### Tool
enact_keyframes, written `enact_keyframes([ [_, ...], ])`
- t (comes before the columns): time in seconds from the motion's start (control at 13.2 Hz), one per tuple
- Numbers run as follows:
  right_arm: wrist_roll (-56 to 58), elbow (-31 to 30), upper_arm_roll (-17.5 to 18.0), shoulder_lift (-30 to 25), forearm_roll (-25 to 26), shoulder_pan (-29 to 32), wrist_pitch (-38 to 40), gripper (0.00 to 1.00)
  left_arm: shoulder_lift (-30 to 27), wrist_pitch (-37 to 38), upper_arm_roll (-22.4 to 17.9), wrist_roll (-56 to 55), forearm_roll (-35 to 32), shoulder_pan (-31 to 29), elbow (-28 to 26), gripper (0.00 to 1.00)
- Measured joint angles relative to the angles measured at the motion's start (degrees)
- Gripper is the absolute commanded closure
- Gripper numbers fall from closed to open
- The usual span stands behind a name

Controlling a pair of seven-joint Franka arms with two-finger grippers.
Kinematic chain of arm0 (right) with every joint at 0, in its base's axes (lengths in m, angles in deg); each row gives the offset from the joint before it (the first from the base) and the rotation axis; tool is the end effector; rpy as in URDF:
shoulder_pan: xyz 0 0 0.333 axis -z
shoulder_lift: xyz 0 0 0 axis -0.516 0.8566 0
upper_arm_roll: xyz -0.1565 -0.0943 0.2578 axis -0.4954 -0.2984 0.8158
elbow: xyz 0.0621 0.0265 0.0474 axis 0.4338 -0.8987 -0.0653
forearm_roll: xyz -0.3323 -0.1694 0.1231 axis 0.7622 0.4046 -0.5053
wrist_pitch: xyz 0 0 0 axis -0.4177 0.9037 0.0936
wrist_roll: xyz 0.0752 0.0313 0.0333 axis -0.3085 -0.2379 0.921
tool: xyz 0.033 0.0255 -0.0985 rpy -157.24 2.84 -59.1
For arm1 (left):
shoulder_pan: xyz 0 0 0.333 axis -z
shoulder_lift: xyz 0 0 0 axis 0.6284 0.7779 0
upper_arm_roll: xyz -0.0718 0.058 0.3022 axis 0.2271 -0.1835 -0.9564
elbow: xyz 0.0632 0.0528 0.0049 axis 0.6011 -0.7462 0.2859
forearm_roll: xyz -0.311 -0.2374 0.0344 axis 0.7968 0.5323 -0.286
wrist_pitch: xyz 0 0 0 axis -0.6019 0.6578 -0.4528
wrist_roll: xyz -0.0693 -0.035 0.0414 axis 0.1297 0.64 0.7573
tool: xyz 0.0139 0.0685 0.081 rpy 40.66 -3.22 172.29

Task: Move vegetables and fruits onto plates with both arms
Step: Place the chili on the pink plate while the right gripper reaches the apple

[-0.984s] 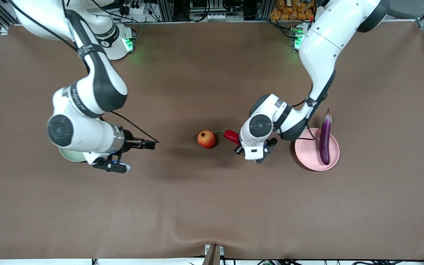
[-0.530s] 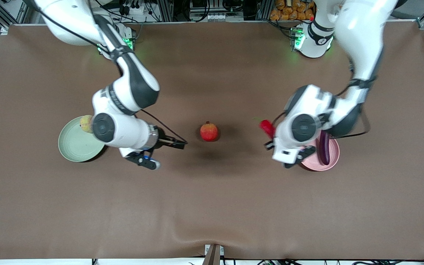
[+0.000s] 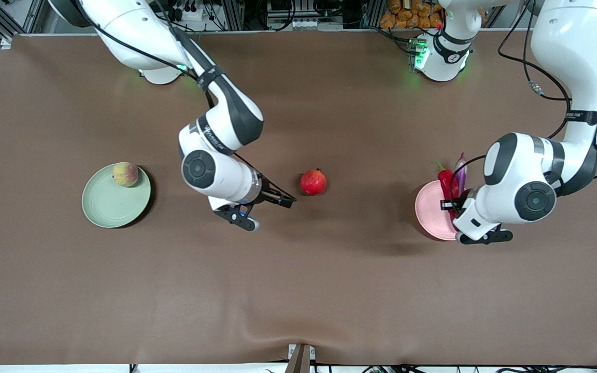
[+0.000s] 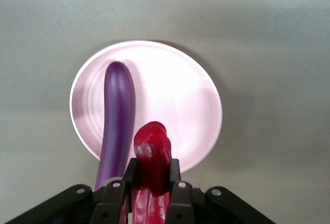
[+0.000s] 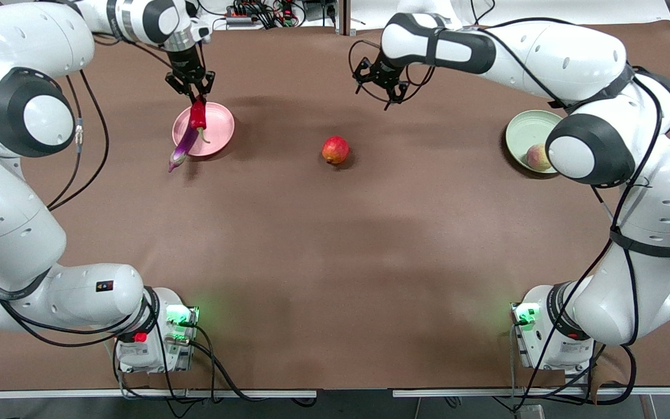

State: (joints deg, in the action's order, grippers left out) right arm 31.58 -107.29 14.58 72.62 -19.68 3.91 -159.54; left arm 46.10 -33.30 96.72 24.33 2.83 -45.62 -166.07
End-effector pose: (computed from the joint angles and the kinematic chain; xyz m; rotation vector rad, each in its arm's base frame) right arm 0.5946 0.4128 0.3157 -2.7616 0.6793 0.3037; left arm 0.6331 -0.1022 0.2959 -3.0882 -0.0662 0.3879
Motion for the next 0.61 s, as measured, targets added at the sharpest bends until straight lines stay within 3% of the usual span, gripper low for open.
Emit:
enact_keyframes([
  [0.45, -3.76, 0.14, -0.02, 2.2, 0.0, -2.34, -5.79, 0.0, 3.01, -7.48, 0.05, 1.45, -2.29, -0.95, -2.14, 1.0],
  [0.53, -3.76, 0.15, -0.01, 2.2, 0.0, -2.43, -5.79, 0.0, 3.34, -7.9, 0.04, 1.45, -2.3, -1.01, -2.13, 0.82],
  [0.61, -3.76, 0.15, -0.01, 2.21, 0.0, -2.62, -5.78, 0.0, 3.52, -8.17, 0.01, 1.45, -2.31, -1.05, -2.1, 0.34],
])
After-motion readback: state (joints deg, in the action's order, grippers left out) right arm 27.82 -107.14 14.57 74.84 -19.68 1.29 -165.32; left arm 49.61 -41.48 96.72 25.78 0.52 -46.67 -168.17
